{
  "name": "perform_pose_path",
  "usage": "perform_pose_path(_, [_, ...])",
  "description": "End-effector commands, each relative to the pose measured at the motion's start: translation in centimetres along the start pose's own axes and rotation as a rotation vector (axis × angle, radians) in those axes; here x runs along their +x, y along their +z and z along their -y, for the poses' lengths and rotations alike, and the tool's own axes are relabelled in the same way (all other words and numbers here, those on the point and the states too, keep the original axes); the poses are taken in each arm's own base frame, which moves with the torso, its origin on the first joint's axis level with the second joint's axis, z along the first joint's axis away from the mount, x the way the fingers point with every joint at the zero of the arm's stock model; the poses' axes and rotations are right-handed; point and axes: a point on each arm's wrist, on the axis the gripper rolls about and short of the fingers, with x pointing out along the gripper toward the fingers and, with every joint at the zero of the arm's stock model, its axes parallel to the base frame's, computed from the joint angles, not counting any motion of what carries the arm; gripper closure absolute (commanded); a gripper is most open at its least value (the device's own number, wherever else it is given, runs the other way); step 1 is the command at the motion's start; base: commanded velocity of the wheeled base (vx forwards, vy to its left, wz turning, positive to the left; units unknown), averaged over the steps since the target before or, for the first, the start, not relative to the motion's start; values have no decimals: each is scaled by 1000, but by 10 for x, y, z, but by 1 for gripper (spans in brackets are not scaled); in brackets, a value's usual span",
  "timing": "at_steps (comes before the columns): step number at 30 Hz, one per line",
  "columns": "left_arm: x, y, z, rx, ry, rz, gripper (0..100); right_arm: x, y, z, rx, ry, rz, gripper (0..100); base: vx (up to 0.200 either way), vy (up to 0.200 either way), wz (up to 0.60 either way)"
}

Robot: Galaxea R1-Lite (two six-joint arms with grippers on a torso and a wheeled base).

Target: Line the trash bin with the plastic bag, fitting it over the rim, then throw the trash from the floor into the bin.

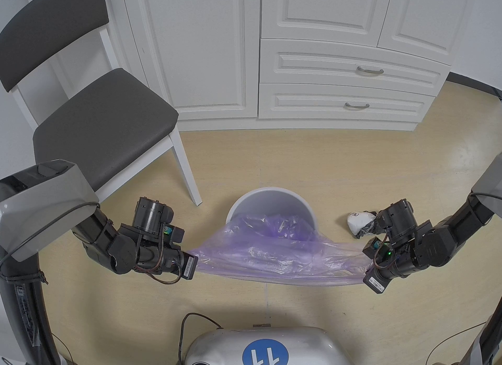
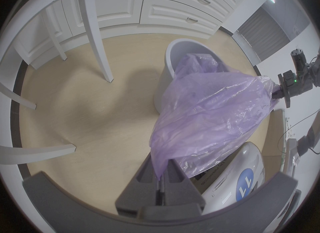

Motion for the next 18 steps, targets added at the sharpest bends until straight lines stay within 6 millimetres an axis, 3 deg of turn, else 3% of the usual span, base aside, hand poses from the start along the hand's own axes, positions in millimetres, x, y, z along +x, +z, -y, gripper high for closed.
perform_pose_path(1, [6, -10, -1, 13, 1, -37, 100, 11, 0, -15, -34, 33, -26, 100, 0, 0, 0])
perform_pose_path(4, [8, -11, -1, 13, 1, -43, 100, 14, 1, -18, -42, 38, -32, 100, 0, 0, 0])
perform_pose_path(6, [12, -13, -1, 14, 8, -45, 100, 27, 4, -29, -45, 56, -52, 100, 0, 0, 0])
perform_pose_path(11, [20, -12, 0, 13, 31, -44, 100, 45, 19, -46, 69, 49, -11, 100, 0, 0, 0])
perform_pose_path(18, [22, -7, 6, -4, 70, 9, 100, 70, 25, -51, 143, -26, 77, 100, 0, 0, 0])
